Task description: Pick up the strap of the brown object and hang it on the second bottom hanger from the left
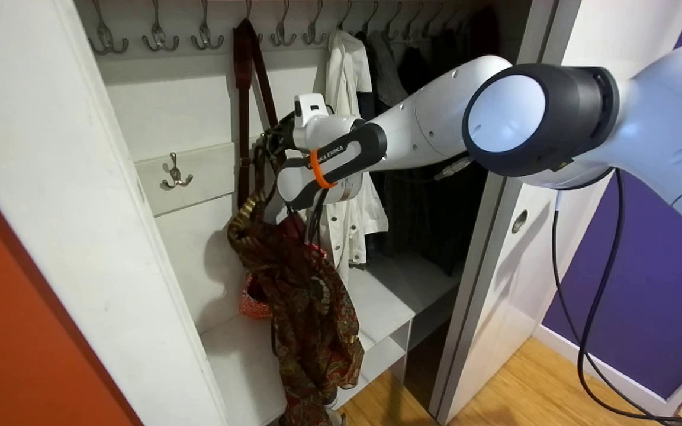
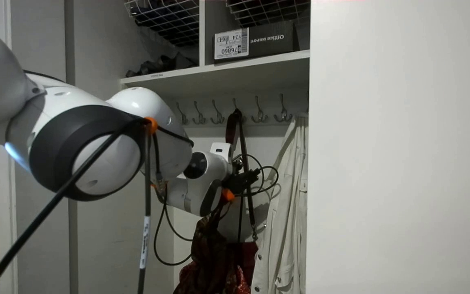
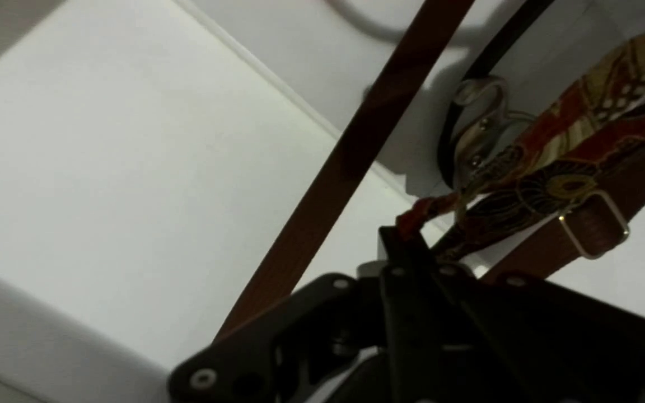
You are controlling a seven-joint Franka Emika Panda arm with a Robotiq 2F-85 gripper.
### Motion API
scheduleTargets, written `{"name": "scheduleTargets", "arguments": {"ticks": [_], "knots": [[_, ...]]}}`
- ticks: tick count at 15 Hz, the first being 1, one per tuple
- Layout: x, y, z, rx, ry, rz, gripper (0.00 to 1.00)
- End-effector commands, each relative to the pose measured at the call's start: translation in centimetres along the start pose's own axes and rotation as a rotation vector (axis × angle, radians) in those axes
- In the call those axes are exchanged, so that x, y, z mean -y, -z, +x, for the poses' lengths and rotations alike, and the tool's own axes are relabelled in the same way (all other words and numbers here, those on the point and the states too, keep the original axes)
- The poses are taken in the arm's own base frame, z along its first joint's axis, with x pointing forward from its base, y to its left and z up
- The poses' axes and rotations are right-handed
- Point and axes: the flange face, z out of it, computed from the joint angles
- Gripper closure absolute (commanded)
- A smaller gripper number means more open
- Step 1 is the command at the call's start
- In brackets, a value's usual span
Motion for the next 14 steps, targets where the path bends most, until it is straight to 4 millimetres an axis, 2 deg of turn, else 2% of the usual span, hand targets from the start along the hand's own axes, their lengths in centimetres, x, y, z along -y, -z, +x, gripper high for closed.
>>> {"name": "scheduleTargets", "arguments": {"ticks": [1,6,11,14], "knots": [[-1.0,-0.2,0.5,-0.046,0.024,-0.014,0.99],[-1.4,0.1,1.0,-0.053,0.084,0.032,0.99],[-3.0,0.7,0.4,-0.048,0.139,0.04,0.99],[-3.3,0.9,0.1,-0.05,0.156,0.052,0.99]]}}
